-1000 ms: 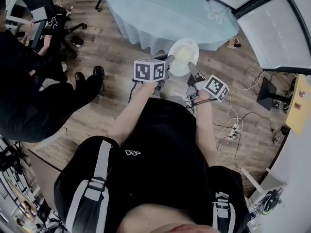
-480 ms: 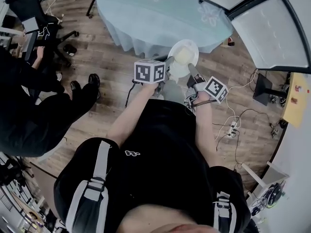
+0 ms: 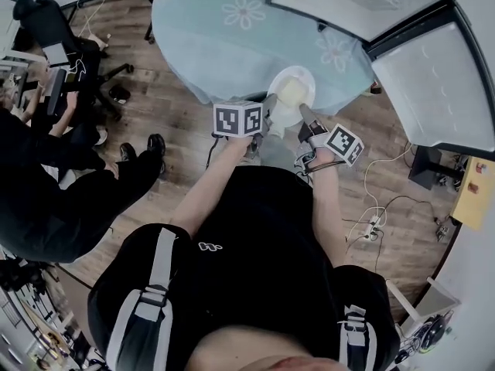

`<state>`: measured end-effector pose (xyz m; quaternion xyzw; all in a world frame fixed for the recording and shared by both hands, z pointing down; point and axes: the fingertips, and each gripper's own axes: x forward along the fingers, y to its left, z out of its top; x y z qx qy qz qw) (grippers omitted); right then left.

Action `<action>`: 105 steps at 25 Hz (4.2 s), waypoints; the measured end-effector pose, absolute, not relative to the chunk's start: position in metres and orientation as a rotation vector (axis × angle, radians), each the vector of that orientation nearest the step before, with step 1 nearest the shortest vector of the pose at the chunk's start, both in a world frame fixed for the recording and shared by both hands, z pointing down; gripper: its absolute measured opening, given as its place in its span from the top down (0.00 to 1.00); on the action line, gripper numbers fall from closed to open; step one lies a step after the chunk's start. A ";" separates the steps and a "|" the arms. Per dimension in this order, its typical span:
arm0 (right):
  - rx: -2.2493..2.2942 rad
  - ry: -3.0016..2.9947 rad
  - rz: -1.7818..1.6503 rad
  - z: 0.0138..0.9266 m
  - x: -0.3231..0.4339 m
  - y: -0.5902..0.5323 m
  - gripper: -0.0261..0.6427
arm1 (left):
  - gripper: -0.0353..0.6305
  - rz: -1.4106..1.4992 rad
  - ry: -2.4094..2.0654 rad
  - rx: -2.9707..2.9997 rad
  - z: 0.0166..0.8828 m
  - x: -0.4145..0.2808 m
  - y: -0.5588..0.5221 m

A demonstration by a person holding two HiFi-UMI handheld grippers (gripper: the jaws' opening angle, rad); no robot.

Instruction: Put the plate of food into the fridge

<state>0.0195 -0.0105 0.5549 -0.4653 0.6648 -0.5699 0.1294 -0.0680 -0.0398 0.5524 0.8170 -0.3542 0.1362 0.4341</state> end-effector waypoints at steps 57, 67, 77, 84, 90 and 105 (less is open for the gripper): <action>-1.238 1.821 -1.598 0.571 0.124 -0.293 0.92 | 0.86 0.352 -1.055 2.055 0.560 0.032 -0.321; -1.327 1.810 -1.603 0.567 0.131 -0.329 0.92 | 0.86 0.344 -1.022 2.026 0.561 0.039 -0.357; -1.418 1.835 -1.629 0.581 0.143 -0.348 0.92 | 0.85 0.334 -1.010 1.958 0.583 0.048 -0.374; -1.542 1.900 -1.587 0.584 0.147 -0.361 0.91 | 0.84 0.320 -0.988 1.883 0.595 0.050 -0.383; -1.625 1.981 -1.544 0.586 0.151 -0.366 0.88 | 0.84 0.314 -0.991 1.892 0.595 0.054 -0.387; -2.035 2.331 -1.081 0.552 0.176 -0.351 0.82 | 0.91 0.250 -1.107 2.020 0.549 0.021 -0.357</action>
